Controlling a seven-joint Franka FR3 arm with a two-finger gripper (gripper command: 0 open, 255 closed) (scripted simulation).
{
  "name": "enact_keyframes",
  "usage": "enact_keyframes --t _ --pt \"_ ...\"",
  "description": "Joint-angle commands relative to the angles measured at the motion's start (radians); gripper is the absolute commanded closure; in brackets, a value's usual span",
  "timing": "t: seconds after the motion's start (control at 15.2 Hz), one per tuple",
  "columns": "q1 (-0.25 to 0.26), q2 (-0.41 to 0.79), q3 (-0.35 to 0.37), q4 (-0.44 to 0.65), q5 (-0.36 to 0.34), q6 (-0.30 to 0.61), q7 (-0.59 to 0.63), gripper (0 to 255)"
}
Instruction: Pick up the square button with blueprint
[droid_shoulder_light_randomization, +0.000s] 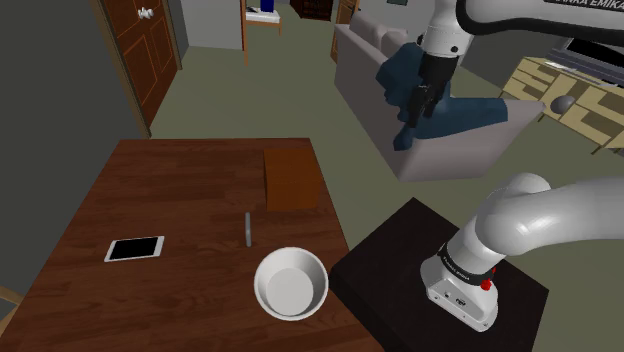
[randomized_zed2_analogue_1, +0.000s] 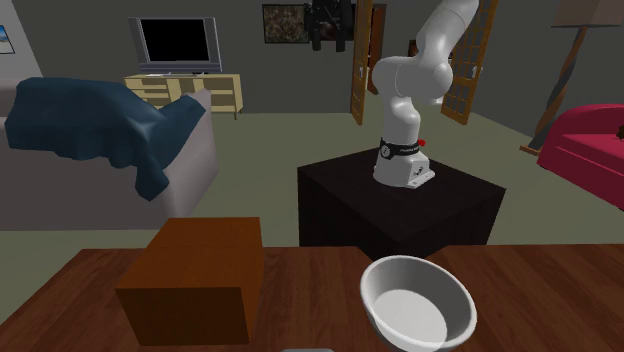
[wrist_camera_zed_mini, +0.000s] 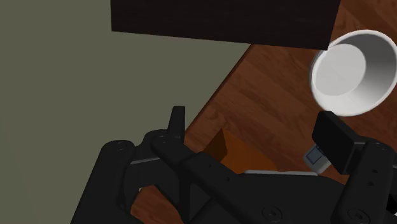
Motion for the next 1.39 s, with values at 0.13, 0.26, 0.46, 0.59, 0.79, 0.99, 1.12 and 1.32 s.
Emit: enact_keyframes --t 0.13,0.26,0.46,0.59,0.79,0.99,1.12,1.32 --pt "0.010 0.020 0.028 -0.035 0.026 0.053 0.040 0" --pt "0.020 0.046 0.056 -0.065 0.052 0.108 0.078 0" --pt "0.037 0.097 0.098 -0.101 0.090 0.194 0.134 0" --pt "0.048 0.138 0.126 -0.117 0.113 0.252 0.170 0" --pt "0.063 0.212 0.168 -0.132 0.145 0.342 0.223 0" --pt "0.078 0.298 0.209 -0.133 0.170 0.432 0.275 0" --pt "0.086 0.362 0.236 -0.127 0.183 0.491 0.310 0" --pt "0.096 0.465 0.274 -0.106 0.194 0.577 0.364 0"
